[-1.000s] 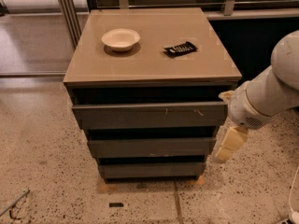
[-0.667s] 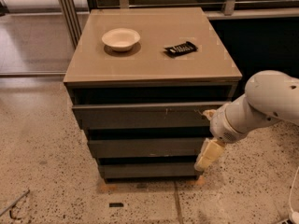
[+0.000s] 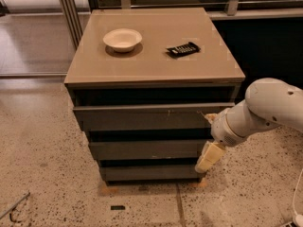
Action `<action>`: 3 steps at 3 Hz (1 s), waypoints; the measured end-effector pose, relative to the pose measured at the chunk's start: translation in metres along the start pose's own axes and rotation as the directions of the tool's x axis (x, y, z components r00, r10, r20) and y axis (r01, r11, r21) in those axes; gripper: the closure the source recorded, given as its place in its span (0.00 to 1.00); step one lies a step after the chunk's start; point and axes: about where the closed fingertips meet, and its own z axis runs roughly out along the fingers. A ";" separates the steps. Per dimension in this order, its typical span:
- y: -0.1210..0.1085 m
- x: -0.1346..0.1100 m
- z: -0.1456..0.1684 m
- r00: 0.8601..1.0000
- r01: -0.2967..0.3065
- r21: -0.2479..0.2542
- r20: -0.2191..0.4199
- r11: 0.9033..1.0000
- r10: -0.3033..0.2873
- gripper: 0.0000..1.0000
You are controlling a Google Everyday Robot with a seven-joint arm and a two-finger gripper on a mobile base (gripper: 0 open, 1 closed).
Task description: Open bottom drawer
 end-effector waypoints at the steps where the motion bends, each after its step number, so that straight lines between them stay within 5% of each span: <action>1: 0.004 0.014 0.027 0.998 0.060 -0.013 -0.009 0.998 -0.060 0.00; 3: 0.015 0.082 0.158 0.968 0.249 -0.052 -0.031 0.967 -0.250 0.00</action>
Offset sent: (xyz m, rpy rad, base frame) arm -0.0064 -0.0089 -0.1970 -0.1076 -0.1012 0.2823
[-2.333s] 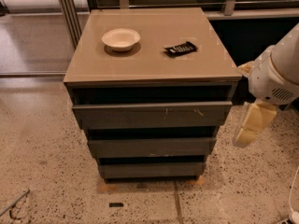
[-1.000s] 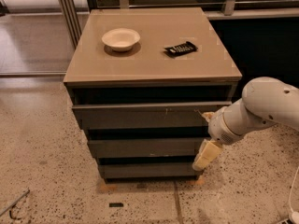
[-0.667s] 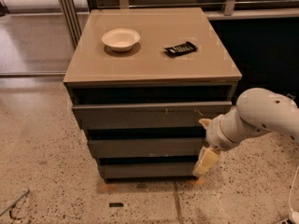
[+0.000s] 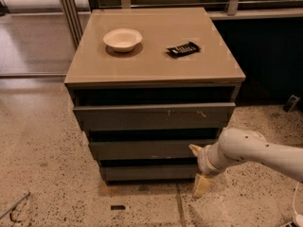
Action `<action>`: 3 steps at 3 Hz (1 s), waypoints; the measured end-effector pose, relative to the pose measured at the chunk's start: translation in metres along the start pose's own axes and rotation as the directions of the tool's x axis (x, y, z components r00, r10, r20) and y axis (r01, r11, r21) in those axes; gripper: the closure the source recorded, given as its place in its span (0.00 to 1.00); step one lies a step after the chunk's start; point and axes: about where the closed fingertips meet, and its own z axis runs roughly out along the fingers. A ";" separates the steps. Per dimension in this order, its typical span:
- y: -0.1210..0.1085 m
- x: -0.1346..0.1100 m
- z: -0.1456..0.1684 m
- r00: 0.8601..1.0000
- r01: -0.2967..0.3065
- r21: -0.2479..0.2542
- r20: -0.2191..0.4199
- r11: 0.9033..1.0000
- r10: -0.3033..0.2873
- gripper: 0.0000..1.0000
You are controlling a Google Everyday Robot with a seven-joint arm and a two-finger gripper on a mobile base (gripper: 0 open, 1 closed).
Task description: Open bottom drawer
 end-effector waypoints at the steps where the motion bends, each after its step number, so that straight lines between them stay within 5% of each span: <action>1: -0.002 0.040 0.079 0.999 -0.016 -0.069 -0.032 0.998 0.013 0.00; 2: 0.023 0.056 0.120 0.998 -0.053 -0.136 -0.025 0.989 0.050 0.00; 3: 0.024 0.061 0.126 0.999 -0.005 -0.110 -0.053 0.994 -0.001 0.00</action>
Offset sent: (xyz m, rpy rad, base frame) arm 0.0129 -0.0040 -0.0757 -0.0248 0.0585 0.0127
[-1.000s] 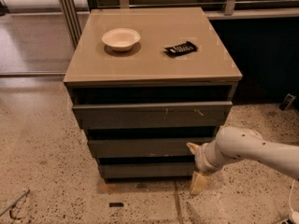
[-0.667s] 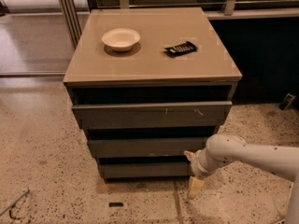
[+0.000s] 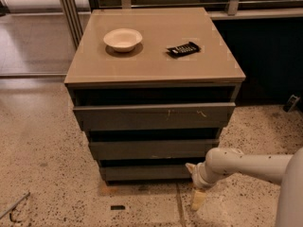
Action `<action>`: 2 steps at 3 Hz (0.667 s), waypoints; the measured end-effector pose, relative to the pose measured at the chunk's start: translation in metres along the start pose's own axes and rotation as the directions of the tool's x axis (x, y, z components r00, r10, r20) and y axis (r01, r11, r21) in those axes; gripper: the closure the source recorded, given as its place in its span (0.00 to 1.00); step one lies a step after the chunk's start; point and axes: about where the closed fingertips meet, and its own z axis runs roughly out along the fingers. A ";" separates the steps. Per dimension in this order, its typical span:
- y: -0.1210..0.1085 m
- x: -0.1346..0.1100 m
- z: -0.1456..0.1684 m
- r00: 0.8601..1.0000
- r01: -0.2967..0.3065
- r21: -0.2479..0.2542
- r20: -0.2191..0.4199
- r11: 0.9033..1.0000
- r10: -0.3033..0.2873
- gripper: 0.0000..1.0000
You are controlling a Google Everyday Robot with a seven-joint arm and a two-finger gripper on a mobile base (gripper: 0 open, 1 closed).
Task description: Open bottom drawer
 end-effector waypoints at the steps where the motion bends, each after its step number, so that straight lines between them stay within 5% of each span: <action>1: -0.007 0.011 0.030 0.998 0.069 0.059 -0.017 0.996 -0.068 0.00; 2: -0.014 0.017 0.060 0.993 0.116 0.114 -0.014 0.987 -0.115 0.00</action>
Offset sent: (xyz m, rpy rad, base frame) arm 0.0282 0.0090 -0.0931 -0.0166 -0.2399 0.0922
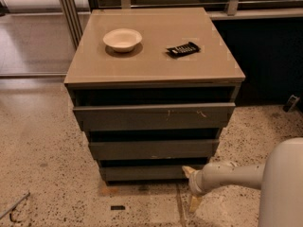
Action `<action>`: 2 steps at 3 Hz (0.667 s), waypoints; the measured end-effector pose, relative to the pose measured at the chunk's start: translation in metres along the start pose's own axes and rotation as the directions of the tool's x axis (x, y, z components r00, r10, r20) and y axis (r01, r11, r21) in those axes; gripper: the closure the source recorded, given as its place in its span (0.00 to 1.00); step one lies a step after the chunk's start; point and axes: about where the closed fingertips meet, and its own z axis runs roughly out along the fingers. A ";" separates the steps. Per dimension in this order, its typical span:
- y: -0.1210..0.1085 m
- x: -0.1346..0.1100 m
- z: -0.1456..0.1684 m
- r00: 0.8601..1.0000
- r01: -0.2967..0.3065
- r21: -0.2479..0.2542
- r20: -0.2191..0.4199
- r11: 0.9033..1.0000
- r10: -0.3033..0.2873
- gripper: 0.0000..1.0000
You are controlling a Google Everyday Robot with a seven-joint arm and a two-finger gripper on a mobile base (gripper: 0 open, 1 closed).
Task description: Open bottom drawer
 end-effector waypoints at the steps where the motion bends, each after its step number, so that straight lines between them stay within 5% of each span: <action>1: -0.003 -0.001 0.002 1.000 0.003 0.015 0.004 1.000 -0.003 0.00; 2: -0.002 0.004 0.001 0.999 0.040 0.051 -0.006 0.998 -0.040 0.00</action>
Offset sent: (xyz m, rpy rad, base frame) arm 0.0026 -0.0108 -0.0016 -0.0330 -0.1492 0.0513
